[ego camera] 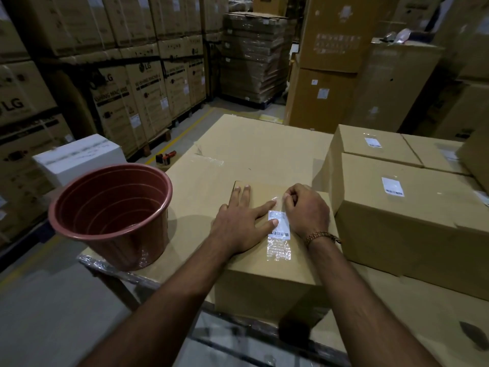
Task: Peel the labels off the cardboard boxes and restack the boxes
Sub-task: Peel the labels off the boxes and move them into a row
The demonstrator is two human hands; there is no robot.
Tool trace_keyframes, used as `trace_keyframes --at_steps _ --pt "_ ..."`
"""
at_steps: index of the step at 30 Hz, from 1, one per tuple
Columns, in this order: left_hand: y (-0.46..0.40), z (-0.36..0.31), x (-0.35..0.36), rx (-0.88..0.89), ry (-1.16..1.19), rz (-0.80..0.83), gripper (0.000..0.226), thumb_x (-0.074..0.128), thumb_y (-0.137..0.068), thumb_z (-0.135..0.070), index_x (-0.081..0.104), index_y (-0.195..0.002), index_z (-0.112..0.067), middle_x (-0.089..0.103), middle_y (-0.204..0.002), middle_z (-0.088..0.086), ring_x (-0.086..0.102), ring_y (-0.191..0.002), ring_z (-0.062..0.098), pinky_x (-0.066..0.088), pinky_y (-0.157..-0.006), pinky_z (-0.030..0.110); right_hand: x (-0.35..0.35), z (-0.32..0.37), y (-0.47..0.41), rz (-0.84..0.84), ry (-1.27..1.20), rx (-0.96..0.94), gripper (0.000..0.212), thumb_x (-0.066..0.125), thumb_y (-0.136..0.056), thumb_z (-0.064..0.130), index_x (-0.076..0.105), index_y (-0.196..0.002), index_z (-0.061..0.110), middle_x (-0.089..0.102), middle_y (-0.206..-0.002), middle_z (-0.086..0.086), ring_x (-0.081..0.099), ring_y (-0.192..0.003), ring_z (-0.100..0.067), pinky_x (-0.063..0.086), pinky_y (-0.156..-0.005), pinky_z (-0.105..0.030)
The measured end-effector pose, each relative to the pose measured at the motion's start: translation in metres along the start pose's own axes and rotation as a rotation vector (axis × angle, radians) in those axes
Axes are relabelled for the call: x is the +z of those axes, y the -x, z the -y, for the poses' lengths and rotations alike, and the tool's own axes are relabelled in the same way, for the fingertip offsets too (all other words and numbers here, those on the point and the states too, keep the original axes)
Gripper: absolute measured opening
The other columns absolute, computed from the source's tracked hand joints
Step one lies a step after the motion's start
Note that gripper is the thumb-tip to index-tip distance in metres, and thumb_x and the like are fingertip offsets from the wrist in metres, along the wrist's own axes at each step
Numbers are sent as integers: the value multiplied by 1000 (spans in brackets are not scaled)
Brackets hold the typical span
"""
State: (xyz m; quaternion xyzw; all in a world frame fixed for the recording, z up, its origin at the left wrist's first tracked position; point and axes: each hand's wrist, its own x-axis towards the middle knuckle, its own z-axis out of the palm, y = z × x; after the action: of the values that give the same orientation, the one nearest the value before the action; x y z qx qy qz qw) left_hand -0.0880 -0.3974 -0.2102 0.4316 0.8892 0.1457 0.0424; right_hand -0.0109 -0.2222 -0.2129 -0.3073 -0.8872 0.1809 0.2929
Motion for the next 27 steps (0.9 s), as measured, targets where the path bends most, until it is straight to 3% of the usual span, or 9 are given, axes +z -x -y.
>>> trace_keyframes --at_steps 6,10,15,19,27 --pt "-1 0 0 8 -6 7 62 31 -99 -75 14 -157 -65 -3 -177 9 -8 -162 28 22 -122 56 0 -3 1 1 -86 34 11 61 -97 31 64 -88 28 61 -91 11 59 -78 -16 39 -67 -30" --pt "-1 1 0 1 -3 4 64 32 -99 -75 12 -159 -62 -3 -177 9 -9 -162 27 21 -122 55 -2 -2 3 17 -77 -22 4 67 -92 31 63 -89 31 59 -94 12 59 -79 -14 45 -68 -31" --pt "0 1 2 -15 11 -38 86 34 -96 -79 -11 -163 -50 0 -177 6 -6 -163 24 25 -123 55 -3 0 4 11 -76 -27 11 67 -91 25 58 -86 29 64 -89 13 59 -79 -14 43 -65 -32" --pt "-2 2 4 -32 4 -38 94 35 -94 -82 -7 -166 -40 -1 -177 3 -5 -163 22 25 -124 55 -5 1 5 14 -68 -52 16 65 -93 19 55 -86 29 64 -88 12 58 -79 -16 38 -65 -32" --pt "-2 1 2 -54 26 -52 106 38 -92 -82 -1 -169 -20 1 -177 0 -3 -162 19 27 -124 54 -6 2 6 49 -107 -66 14 59 -97 20 51 -92 31 64 -90 13 59 -78 -16 44 -66 -34"
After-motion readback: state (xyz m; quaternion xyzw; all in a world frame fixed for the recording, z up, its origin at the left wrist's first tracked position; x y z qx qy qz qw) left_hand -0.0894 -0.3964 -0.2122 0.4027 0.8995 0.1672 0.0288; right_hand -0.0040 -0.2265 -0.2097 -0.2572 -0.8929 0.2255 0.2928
